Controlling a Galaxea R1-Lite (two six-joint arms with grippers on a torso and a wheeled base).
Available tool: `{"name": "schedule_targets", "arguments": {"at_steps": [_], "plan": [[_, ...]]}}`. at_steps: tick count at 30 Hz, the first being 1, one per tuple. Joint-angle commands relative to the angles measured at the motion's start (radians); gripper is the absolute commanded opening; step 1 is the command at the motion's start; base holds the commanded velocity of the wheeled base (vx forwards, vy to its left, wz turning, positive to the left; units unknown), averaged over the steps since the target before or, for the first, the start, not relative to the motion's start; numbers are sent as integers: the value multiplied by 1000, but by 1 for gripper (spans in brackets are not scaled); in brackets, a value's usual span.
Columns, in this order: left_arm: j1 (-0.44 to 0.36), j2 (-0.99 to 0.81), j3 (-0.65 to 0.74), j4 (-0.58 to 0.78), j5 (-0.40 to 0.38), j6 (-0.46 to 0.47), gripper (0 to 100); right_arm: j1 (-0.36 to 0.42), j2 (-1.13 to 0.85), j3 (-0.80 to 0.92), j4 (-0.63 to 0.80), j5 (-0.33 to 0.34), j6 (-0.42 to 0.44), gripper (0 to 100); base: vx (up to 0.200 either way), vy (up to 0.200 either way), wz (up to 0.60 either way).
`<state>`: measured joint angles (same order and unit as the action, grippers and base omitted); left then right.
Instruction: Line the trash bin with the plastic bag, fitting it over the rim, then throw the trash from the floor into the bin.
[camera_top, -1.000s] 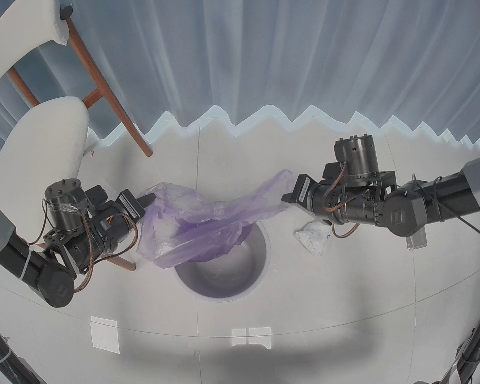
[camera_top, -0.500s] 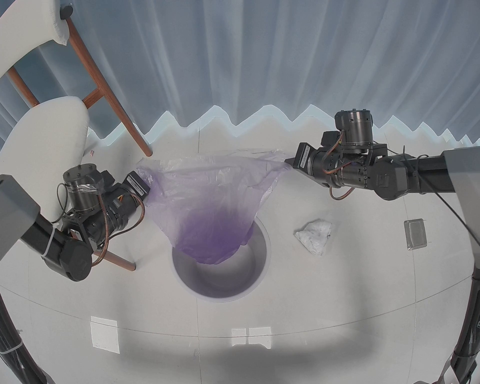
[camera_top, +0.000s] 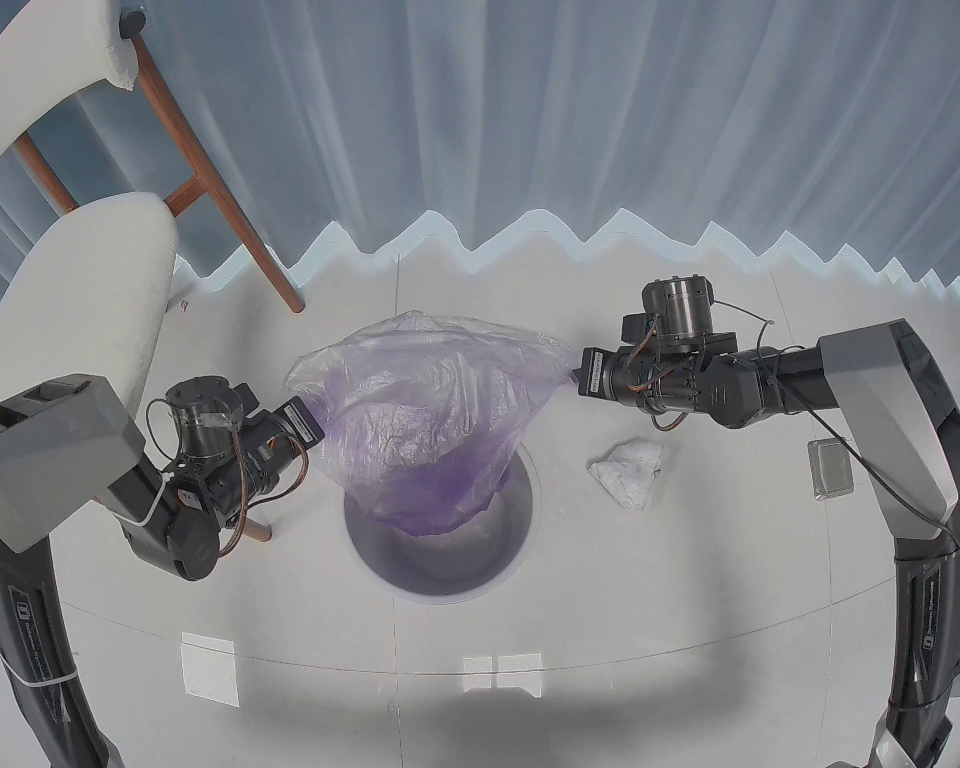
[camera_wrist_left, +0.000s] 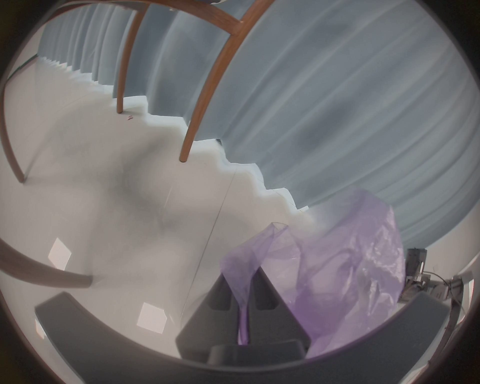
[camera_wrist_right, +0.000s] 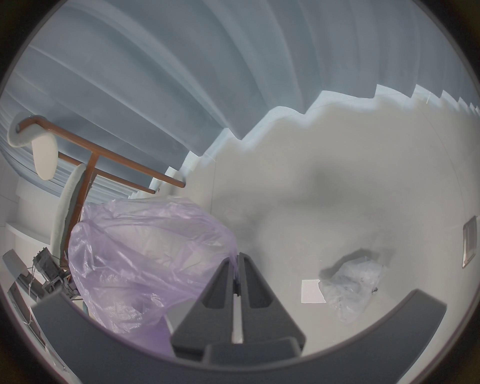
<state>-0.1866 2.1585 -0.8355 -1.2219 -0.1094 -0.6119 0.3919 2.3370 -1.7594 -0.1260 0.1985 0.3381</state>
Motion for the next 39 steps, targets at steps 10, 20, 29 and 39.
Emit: {"name": "schedule_targets", "arguments": {"at_steps": [10, 20, 29, 39], "plan": [[26, 47, 340, -317, -161, 149, 0, -22, -5, 235, -195, 2, -7, 0, 0, 0, 0], [62, 30, 320, -327, -171, 245, 0, -22, -120, 482, -420, 9, 7, 0, 0, 0, 0], [-16, -82, 319, -326, -170, 244, 0, -10, -242, 532, -474, 35, 211, 100, 0, 0, 0], [-42, -157, 343, -324, -167, 244, 0, 219, -504, 489, -18, 36, 817, 100, 0, 0, 0]]}}
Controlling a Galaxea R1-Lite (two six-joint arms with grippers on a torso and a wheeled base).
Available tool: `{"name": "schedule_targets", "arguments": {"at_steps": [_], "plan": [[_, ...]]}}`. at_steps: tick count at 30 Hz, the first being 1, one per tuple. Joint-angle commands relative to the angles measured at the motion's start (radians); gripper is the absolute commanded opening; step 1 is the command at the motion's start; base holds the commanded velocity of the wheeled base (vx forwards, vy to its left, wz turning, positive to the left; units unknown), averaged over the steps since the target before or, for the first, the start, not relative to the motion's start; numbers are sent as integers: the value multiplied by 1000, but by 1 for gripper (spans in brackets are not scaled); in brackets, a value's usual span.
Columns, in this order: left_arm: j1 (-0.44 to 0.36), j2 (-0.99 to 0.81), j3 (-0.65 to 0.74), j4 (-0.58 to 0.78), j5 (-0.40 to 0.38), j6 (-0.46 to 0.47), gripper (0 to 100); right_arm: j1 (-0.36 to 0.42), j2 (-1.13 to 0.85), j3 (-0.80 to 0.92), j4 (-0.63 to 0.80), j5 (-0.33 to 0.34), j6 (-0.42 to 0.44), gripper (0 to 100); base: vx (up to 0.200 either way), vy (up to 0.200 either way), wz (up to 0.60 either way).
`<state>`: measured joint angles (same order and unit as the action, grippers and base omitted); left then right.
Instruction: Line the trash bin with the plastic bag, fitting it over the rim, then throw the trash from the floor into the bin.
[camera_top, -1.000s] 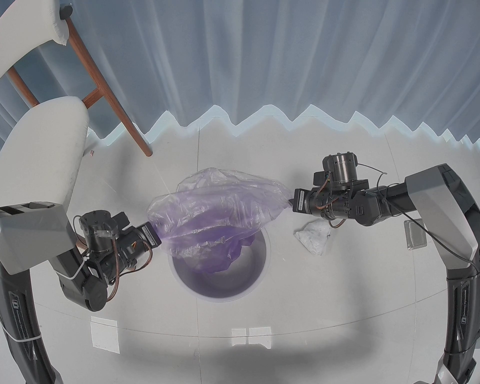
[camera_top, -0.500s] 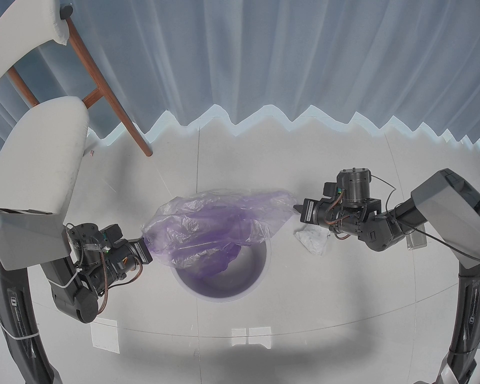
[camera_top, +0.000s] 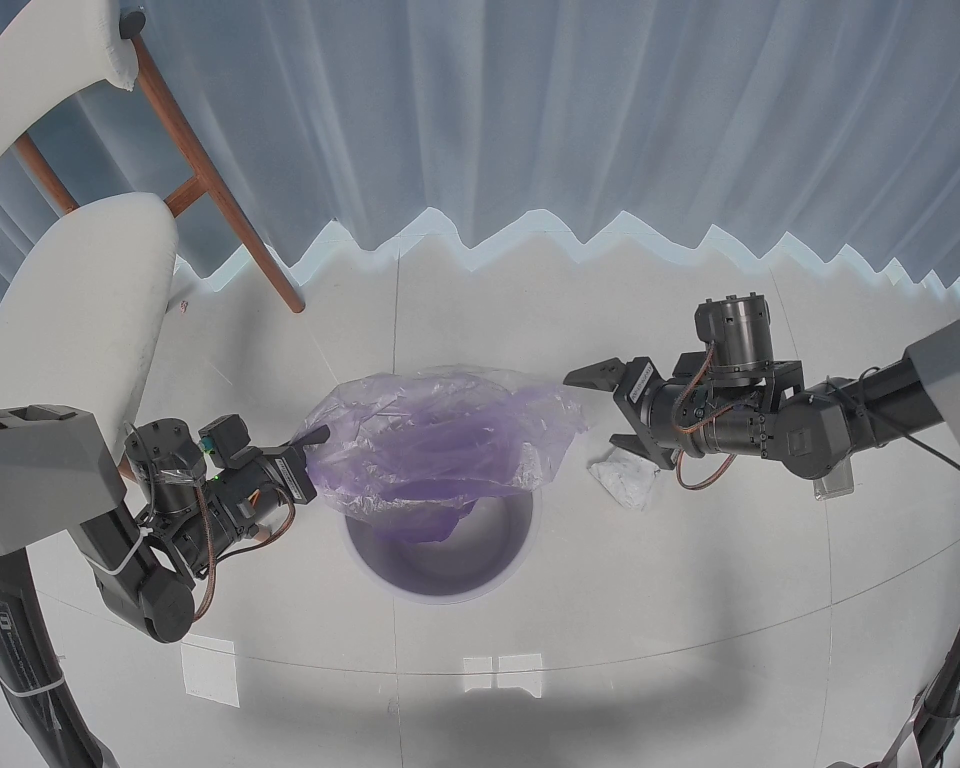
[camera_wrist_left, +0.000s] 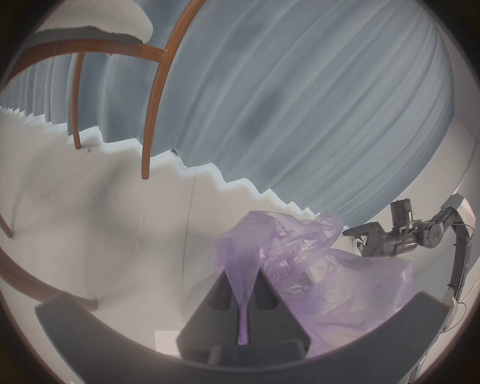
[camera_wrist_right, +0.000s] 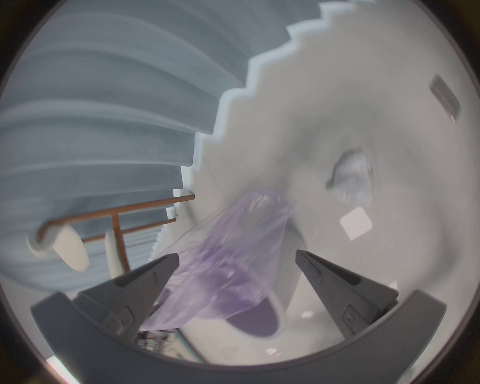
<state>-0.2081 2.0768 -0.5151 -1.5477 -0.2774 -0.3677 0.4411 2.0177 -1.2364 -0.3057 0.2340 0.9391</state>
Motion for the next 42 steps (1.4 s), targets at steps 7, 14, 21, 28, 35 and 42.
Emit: {"name": "schedule_targets", "arguments": {"at_steps": [7, 14, 21, 28, 35, 42], "plan": [[-20, -98, 52, 0, -2, 1, 0, 251, -96, -5, 229, -41, 239, 100, 0, 0, 0], [-25, -106, 53, 0, 6, 1, 0, 261, 24, -81, 223, -91, 237, 100, 0, 0, 0], [-36, -106, 53, 0, 11, 1, 0, 249, 102, -199, 224, -124, 239, 100, 0, 0, 0], [-37, -103, 52, 0, 11, 1, 0, 252, 121, -196, 224, -144, 240, 100, 0, 0, 0], [-42, -103, 53, 0, 11, 1, 0, 268, 139, -186, 224, -170, 259, 0, 0, 0, 0], [-40, -95, 49, 0, 40, 4, 0, 269, 128, -143, 194, -177, 213, 0, 0, 0, 0]]}}
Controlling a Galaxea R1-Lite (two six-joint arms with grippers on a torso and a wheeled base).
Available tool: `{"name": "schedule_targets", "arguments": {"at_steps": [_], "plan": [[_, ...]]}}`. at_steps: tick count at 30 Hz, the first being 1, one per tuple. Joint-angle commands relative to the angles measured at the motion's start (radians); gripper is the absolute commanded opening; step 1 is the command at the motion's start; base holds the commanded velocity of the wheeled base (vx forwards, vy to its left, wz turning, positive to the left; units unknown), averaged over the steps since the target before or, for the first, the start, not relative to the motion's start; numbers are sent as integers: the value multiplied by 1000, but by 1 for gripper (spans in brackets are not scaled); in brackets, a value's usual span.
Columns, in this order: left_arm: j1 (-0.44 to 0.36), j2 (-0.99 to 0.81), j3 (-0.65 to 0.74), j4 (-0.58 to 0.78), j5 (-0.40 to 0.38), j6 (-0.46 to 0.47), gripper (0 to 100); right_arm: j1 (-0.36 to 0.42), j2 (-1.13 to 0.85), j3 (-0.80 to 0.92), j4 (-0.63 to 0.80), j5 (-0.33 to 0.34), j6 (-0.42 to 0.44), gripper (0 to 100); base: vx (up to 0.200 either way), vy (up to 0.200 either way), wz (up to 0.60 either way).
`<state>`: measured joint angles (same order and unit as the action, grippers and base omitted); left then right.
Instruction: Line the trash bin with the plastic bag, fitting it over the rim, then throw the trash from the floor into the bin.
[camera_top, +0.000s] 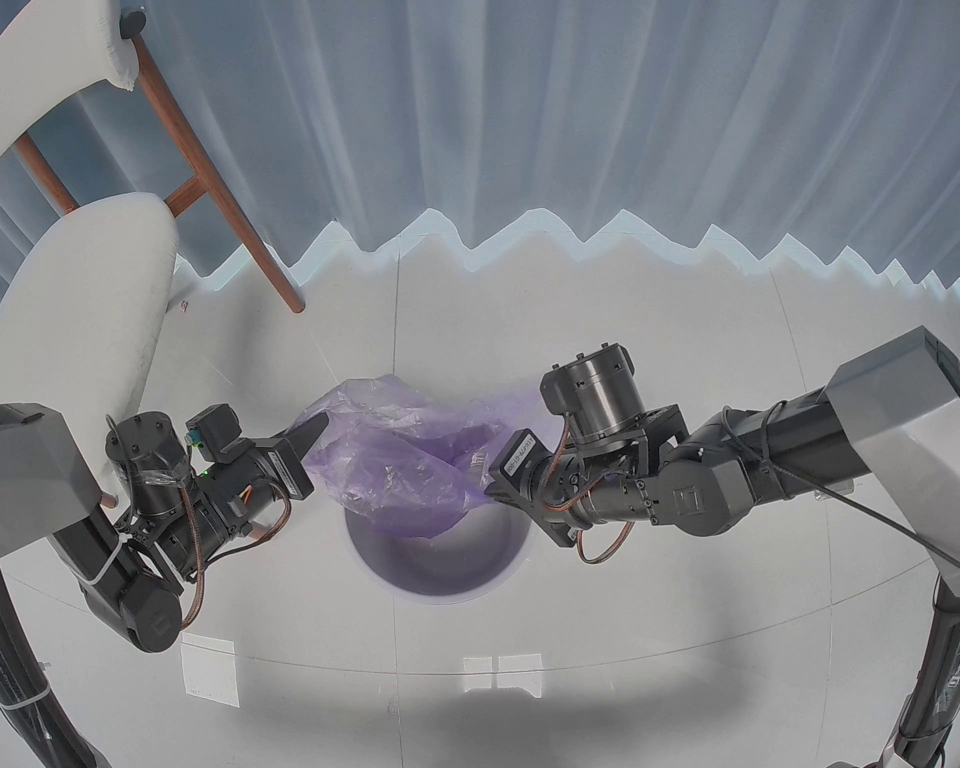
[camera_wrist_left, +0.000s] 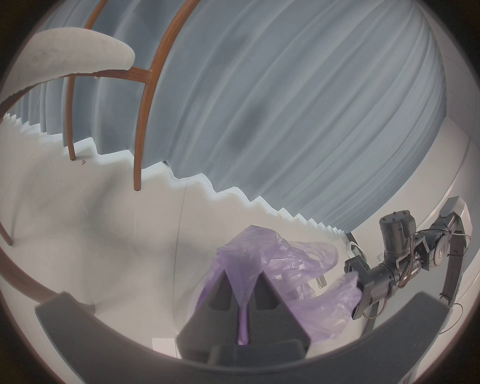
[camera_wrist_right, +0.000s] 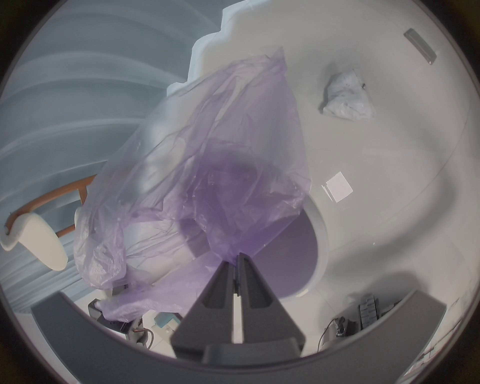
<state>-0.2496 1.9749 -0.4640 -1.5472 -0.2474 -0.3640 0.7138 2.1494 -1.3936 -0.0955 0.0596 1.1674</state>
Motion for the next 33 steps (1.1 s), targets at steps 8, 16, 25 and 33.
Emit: {"name": "schedule_targets", "arguments": {"at_steps": [8, 16, 25, 33], "plan": [[19, -37, 16, 3, 8, -9, 100, 1, -60, 71, -62, -18, -186, 0, 0, 0, 0], [62, -229, -145, 334, -82, -16, 100, 7, -80, 332, -282, -47, -469, 0, 0, 0, 0], [30, -274, -288, 679, -286, 39, 100, 24, -91, 505, -569, -9, -693, 0, 0, 0, 0], [-5, -180, -318, 702, -337, 203, 100, 45, -108, 516, -569, -10, -687, 0, 0, 0, 0]]}}
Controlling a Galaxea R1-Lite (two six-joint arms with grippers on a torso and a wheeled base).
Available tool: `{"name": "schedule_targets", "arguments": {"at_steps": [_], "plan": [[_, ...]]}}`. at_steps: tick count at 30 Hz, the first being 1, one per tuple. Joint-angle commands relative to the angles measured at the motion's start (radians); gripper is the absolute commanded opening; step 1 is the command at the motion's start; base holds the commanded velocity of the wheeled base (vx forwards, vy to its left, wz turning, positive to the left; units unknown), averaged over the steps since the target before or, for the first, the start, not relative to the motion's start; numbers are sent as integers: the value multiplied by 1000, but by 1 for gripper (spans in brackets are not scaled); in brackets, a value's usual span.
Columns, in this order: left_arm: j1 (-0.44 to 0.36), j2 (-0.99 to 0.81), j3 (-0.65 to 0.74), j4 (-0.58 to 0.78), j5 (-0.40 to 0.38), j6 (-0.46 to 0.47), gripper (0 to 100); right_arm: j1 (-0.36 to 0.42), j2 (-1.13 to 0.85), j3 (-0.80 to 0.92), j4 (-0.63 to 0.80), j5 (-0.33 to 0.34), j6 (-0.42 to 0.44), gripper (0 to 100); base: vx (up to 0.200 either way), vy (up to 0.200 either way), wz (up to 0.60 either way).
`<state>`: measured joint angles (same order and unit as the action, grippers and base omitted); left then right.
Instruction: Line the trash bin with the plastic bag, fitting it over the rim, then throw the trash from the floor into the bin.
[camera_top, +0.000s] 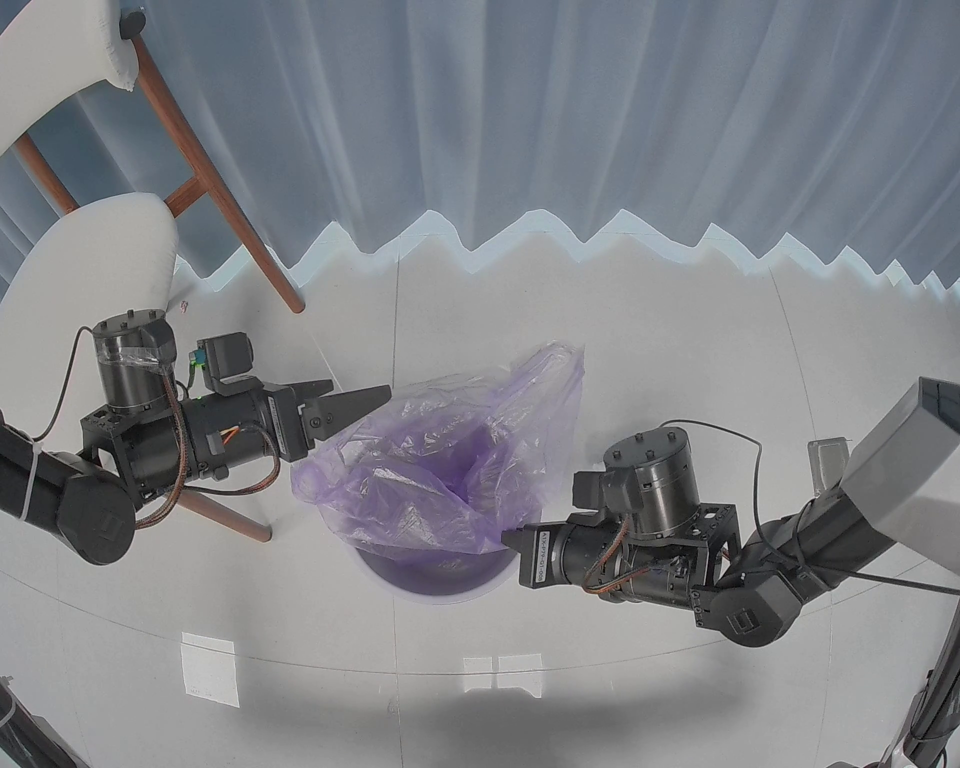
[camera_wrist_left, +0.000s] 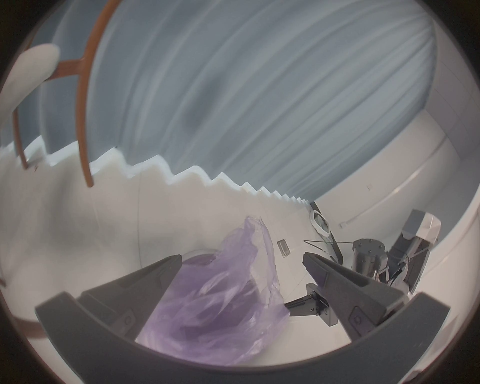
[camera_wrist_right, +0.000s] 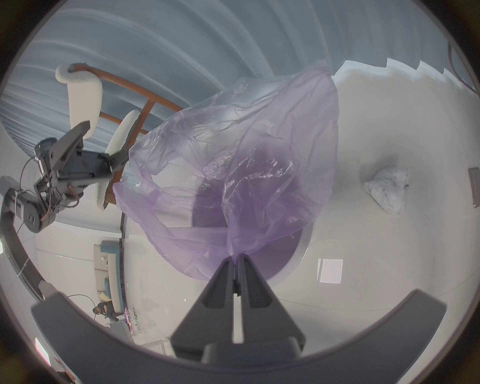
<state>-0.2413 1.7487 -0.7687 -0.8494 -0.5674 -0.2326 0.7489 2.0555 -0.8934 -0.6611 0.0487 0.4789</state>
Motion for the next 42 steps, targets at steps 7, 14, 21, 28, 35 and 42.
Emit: {"name": "schedule_targets", "arguments": {"at_steps": [7, 14, 21, 28, 35, 42], "plan": [[-15, 74, 12, 81, -84, 202, 100, 12, -26, 41, -8, -3, 1, 0, 0, 0, 0], [28, 193, -6, 50, -81, 200, 100, 15, -64, 64, -8, -4, 1, 0, 0, 0, 0], [30, 249, -69, 7, -55, 147, 0, 7, -118, 93, -9, 3, 1, 0, 0, 0, 0], [30, 156, -70, 12, -49, -48, 0, -69, -149, 91, -9, 30, 15, 0, 0, 0, 0], [31, -23, -52, 191, -17, -136, 0, -235, -81, -36, -8, 71, 23, 0, 0, 0, 0], [62, 81, -129, 217, 84, -145, 0, -295, 38, -231, 5, 71, 29, 0, 0, 0, 0]]}}
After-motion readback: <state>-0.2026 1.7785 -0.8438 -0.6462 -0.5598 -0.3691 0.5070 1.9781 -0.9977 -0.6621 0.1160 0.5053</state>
